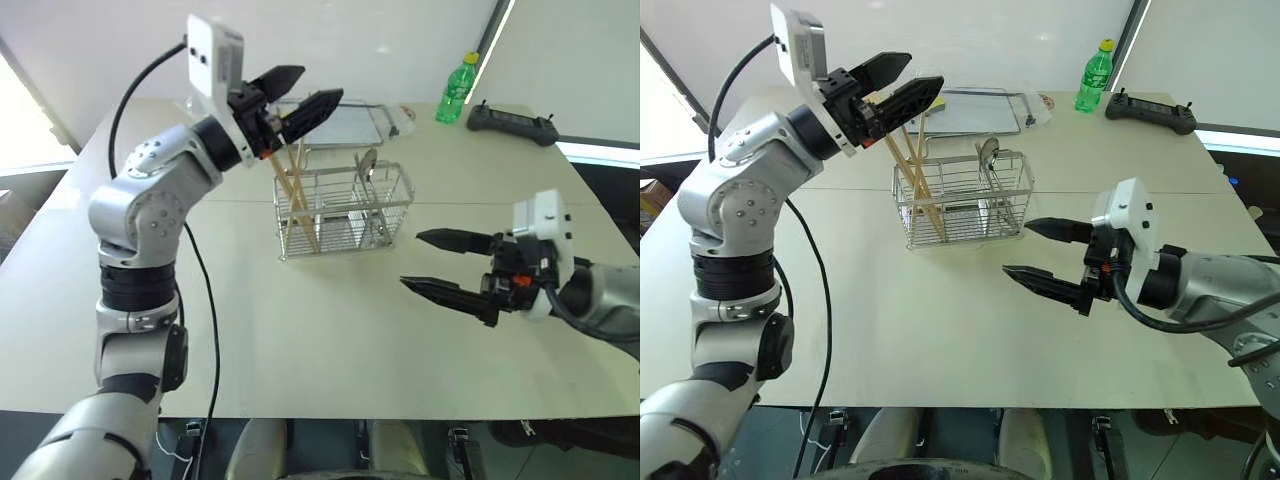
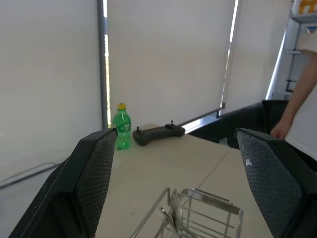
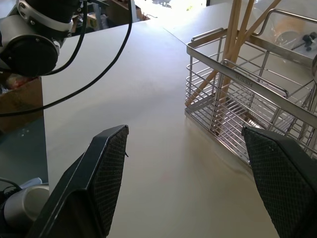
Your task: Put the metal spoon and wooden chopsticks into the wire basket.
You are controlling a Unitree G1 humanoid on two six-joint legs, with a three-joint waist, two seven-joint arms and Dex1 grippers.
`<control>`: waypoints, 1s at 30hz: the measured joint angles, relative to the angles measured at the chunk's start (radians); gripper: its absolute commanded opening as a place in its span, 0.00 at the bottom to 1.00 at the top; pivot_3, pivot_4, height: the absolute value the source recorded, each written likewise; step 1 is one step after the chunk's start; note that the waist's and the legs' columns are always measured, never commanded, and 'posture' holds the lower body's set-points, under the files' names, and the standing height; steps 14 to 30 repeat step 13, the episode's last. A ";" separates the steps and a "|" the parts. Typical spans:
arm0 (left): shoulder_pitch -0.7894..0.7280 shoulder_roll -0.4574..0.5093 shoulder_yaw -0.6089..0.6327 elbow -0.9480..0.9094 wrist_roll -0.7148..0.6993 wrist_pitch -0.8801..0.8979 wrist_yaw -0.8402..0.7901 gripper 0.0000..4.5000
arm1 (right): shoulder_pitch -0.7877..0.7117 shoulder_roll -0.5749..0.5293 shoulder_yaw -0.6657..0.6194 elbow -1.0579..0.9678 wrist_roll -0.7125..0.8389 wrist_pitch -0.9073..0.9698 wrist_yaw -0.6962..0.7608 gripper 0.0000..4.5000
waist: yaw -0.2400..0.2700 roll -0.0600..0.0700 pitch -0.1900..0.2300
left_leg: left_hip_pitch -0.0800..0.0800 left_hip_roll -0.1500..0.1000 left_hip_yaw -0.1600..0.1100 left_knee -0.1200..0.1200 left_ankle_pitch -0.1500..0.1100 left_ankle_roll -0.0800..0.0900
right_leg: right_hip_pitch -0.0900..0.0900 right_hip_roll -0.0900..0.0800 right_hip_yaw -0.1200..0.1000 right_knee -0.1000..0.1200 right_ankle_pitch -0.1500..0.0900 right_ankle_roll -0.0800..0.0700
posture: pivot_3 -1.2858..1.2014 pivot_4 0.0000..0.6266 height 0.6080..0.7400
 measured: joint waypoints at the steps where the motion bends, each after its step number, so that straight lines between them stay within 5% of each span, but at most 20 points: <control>1: 0.000 0.047 -0.006 -0.003 -0.007 0.006 -0.052 0.90 | -0.001 -0.013 -0.001 0.008 -0.011 -0.003 0.011 0.84 | -0.003 0.000 0.000 | 0.000 0.000 0.001 0.000 0.000 0.000 | 0.000 0.000 0.000 0.000 0.000 0.000 | 0.52 0.24 0.72; 6: 0.062 0.456 -0.048 -0.006 0.025 -0.069 -0.507 0.90 | 0.003 -0.072 -0.073 0.100 -0.075 -0.019 0.087 0.84 | -0.025 0.004 0.001 | 0.000 0.001 0.003 -0.004 0.000 0.001 | -0.002 0.000 0.000 -0.001 -0.002 -0.005 | 0.52 0.24 0.72; 10: 0.136 0.603 -0.086 0.077 0.113 -0.196 -0.734 0.90 | 0.012 -0.086 -0.098 0.149 -0.127 -0.041 0.124 0.84 | -0.021 0.003 0.001 | 0.001 0.002 0.002 -0.006 0.000 0.001 | -0.003 0.000 -0.001 -0.001 -0.003 -0.006 | 0.52 0.24 0.72; 30: 0.160 0.648 -0.099 0.139 0.191 -0.276 -0.799 0.90 | 0.025 -0.081 -0.097 0.162 -0.154 -0.052 0.138 0.84 | -0.022 0.003 0.001 | 0.000 0.003 0.002 -0.007 0.000 0.001 | -0.003 -0.001 0.000 -0.002 -0.003 -0.006 | 0.52 0.24 0.72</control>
